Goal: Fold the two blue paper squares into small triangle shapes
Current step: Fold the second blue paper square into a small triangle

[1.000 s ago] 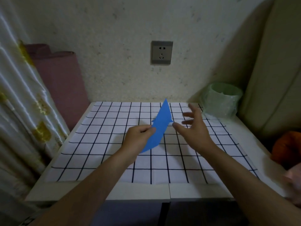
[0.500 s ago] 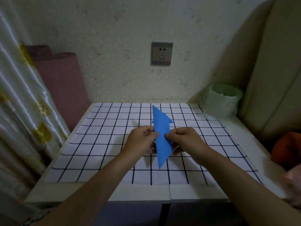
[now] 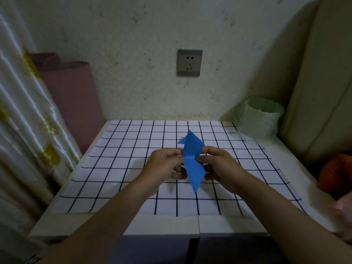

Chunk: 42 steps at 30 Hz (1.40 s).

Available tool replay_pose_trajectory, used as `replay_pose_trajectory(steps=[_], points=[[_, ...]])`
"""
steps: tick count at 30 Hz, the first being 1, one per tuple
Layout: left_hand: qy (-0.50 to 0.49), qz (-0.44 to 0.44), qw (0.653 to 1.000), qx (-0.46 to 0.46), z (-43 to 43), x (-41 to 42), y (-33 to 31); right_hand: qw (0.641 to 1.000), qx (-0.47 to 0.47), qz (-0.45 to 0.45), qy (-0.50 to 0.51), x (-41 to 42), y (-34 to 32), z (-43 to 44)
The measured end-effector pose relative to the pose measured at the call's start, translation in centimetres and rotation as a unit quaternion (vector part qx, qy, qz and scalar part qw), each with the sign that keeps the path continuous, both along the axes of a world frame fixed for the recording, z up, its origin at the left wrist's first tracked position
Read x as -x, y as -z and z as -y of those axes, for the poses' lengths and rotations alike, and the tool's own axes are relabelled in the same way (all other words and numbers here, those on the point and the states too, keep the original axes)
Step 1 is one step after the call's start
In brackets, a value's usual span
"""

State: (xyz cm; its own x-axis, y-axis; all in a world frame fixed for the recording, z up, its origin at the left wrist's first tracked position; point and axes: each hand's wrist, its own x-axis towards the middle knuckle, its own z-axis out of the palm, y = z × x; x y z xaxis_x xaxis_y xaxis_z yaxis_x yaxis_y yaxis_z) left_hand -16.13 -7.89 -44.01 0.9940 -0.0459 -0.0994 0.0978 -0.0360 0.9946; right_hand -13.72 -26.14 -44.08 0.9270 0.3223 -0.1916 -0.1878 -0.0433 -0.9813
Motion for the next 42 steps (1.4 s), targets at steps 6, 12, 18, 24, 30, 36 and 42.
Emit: replay_pose_trajectory(steps=[6,12,18,24,30,36,42], points=[[-0.012,0.018,0.999,0.024,-0.05,0.11,0.23,0.999,-0.025,-0.012,-0.022,0.21,-0.51,0.34],[0.019,0.111,0.990,-0.086,-0.46,0.22,0.20,0.999,0.007,0.009,-0.032,-0.05,-0.80,0.87],[0.008,0.048,0.997,-0.057,-0.41,0.09,-0.29,0.995,0.055,0.081,-0.004,0.05,-0.79,0.55],[0.011,-0.020,0.998,-0.059,-0.53,0.02,-0.32,0.995,0.076,0.061,-0.007,-0.09,-0.75,0.52],[0.024,-0.046,0.997,-0.058,-0.68,0.13,-0.38,0.995,0.092,0.042,-0.024,-0.03,-0.75,0.41],[0.028,-0.060,0.997,-0.046,-0.33,0.30,-0.55,0.995,0.088,0.038,-0.019,-0.25,-0.58,0.49],[0.030,-0.037,0.996,-0.073,-0.25,0.35,-0.34,0.992,0.114,0.044,-0.028,-0.24,-0.48,0.39]])
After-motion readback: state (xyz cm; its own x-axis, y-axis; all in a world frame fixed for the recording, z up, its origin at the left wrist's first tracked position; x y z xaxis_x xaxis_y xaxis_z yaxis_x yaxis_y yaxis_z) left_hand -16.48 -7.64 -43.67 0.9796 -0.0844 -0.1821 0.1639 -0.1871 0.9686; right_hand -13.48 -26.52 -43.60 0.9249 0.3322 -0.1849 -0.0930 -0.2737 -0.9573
